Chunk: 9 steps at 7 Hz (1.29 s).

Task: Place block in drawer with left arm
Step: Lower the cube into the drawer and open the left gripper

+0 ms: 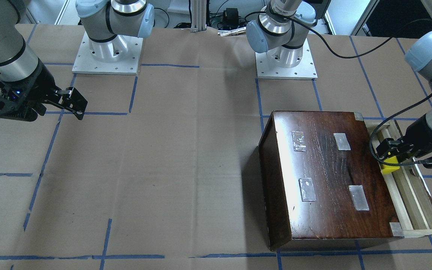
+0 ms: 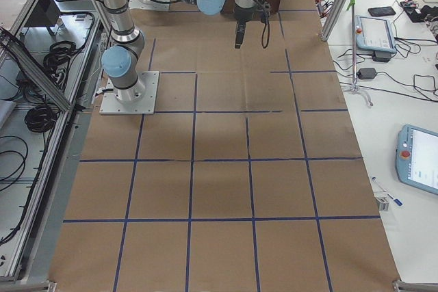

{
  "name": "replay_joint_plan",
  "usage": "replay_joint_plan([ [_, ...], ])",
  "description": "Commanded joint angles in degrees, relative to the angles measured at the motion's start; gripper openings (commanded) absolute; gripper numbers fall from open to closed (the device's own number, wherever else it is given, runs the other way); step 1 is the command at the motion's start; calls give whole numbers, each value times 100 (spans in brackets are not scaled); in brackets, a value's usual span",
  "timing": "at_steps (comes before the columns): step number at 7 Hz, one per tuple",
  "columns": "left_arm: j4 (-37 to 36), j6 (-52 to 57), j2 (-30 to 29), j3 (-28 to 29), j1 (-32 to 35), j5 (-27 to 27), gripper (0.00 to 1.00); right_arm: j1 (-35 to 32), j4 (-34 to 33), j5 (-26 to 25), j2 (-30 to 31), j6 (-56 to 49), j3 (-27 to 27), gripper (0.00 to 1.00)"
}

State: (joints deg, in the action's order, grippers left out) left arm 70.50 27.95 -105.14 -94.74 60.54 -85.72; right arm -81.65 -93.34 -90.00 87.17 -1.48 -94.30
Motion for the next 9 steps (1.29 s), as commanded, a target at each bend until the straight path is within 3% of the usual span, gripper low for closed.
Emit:
replay_joint_plan([
  [1,51,0,19,156,-7,-6,99,0,0,0,2,7,8,100],
  [3,122,0,256,280,-7,-14,99,0,0,0,2,7,0,100],
  [7,1386,-497,914,650,54,3,99,0,0,0,-7,-1,0,100],
  [9,1545,-1453,1144,650,797,-15,99,0,0,0,2,-1,0,100],
])
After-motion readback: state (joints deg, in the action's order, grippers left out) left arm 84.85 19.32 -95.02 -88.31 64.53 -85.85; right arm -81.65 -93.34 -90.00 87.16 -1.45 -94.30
